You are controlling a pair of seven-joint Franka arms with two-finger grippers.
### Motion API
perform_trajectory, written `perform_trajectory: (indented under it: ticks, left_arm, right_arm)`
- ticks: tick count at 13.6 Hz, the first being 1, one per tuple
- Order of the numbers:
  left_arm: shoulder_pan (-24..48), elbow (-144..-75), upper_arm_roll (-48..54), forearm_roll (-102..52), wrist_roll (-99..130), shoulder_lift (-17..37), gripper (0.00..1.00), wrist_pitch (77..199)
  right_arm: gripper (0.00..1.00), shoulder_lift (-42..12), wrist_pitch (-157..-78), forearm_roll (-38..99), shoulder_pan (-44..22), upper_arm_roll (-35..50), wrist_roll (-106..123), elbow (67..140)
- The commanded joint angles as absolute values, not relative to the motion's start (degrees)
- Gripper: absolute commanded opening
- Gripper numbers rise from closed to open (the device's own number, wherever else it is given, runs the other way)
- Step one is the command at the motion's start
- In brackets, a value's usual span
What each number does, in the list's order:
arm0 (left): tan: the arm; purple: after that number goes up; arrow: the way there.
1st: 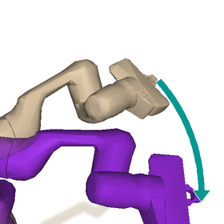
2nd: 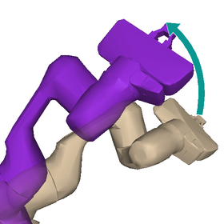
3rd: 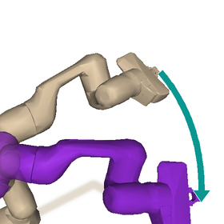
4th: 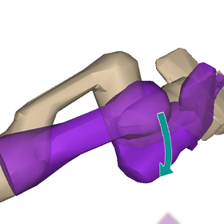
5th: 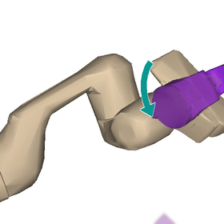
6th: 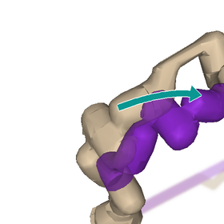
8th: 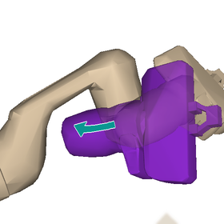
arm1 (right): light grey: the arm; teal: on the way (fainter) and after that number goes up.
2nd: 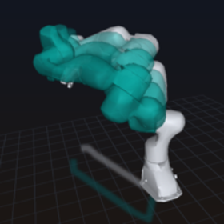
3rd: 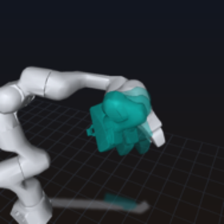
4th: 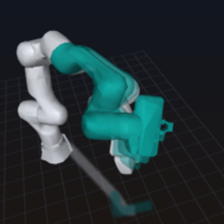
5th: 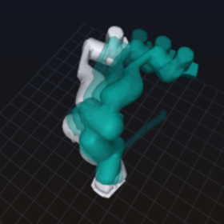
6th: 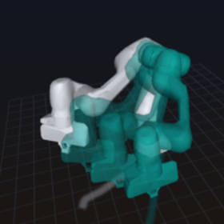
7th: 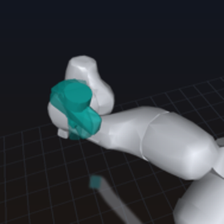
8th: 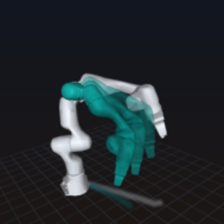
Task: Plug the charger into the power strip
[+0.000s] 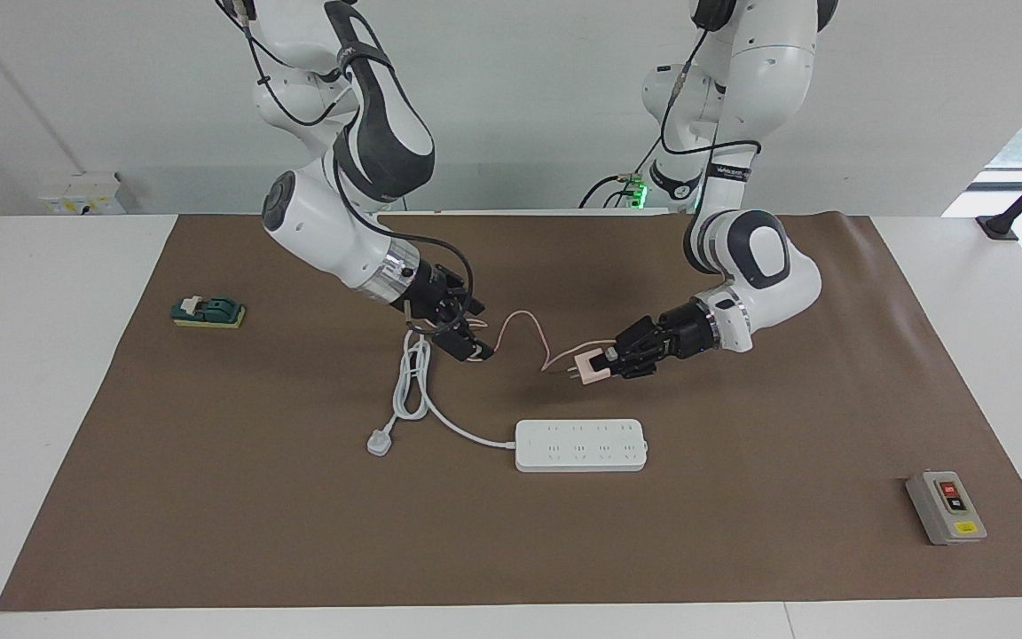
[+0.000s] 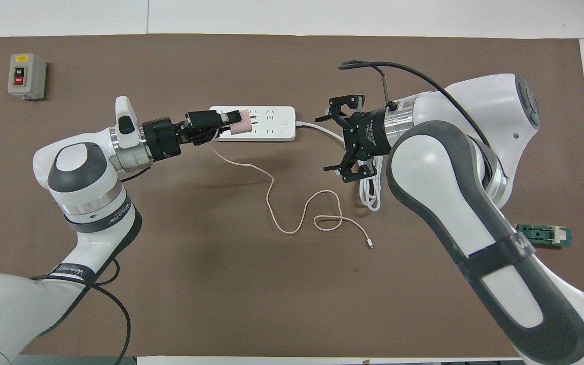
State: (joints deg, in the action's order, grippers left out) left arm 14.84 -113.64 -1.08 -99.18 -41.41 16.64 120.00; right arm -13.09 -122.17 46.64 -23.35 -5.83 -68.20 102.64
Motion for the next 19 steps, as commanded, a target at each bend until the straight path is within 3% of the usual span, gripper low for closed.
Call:
perform_trajectory:
  ticks: [1,6,13,19]
  left_arm:
    - [14.9,-112.9,-1.0,-92.8,-33.6,14.0,0.00,125.2]
    - [14.4,-110.0,-1.1,-72.6,-16.5,10.2,0.00,126.2]
    - [8.1,-109.7,-1.1,-41.7,-5.4,3.7,0.00,117.0]
    - [5.9,-102.1,-1.1,-15.2,-1.3,3.7,0.00,105.0]
  right_arm:
    - [1.00,-11.2,-118.8,41.8,-22.2,-5.8,-61.5,102.7]
    - [1.00,-7.1,-112.7,29.8,-20.7,-5.8,-50.1,102.7]
    - [1.00,-2.6,-102.8,16.8,-11.8,-5.8,-22.3,102.8]
    - [1.00,0.5,-100.5,9.1,-12.0,-5.8,-15.8,102.9]
